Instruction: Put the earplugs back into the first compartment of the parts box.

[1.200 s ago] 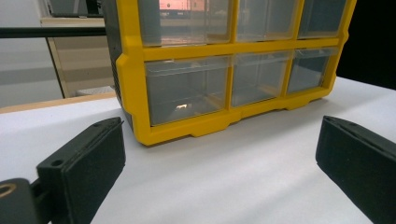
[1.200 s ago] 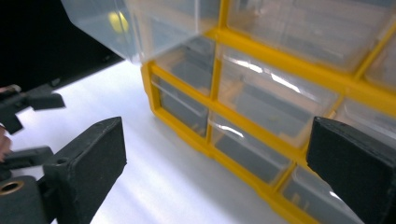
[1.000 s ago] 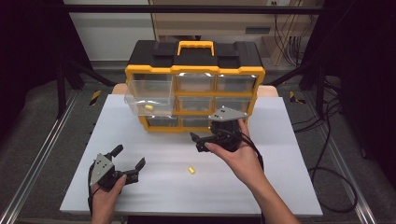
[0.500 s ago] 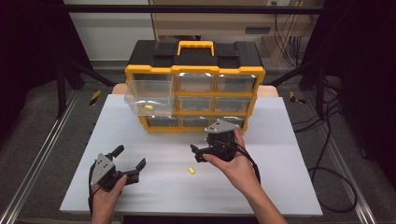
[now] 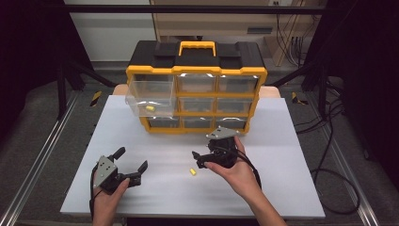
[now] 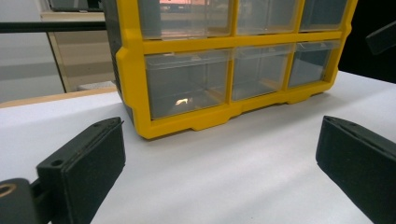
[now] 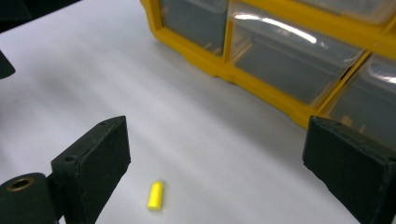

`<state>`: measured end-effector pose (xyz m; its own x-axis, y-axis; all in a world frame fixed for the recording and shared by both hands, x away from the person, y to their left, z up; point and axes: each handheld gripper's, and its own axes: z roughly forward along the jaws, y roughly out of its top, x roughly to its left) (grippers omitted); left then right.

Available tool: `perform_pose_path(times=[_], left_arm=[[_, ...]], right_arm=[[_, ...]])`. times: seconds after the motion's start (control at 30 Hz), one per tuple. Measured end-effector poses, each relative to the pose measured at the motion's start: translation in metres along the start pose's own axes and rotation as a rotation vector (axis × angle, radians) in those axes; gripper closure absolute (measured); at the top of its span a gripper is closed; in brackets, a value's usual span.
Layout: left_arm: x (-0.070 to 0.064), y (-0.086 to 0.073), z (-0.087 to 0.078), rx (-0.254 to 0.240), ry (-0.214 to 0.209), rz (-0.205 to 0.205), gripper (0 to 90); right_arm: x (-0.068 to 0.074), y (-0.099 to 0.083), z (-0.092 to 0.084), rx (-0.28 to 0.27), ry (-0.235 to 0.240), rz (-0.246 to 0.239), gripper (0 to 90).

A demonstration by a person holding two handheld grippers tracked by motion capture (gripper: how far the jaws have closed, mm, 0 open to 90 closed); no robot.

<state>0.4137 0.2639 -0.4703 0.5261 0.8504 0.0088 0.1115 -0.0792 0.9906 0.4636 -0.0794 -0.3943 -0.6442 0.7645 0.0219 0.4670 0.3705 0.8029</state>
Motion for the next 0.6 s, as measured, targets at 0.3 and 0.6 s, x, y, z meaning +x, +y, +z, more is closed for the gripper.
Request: perform_pose_path(times=[0.3, 0.6], left_arm=[[-0.002, 0.0, -0.001, 0.007, 0.012, 0.017, 1.3], [-0.001, -0.002, -0.003, 0.006, 0.016, 0.008, 1.3]], right_arm=[[0.002, -0.003, 0.019, 0.095, 0.022, 0.002, 12.1], [0.005, -0.018, 0.03, 0.14, 0.051, 0.048, 19.8]])
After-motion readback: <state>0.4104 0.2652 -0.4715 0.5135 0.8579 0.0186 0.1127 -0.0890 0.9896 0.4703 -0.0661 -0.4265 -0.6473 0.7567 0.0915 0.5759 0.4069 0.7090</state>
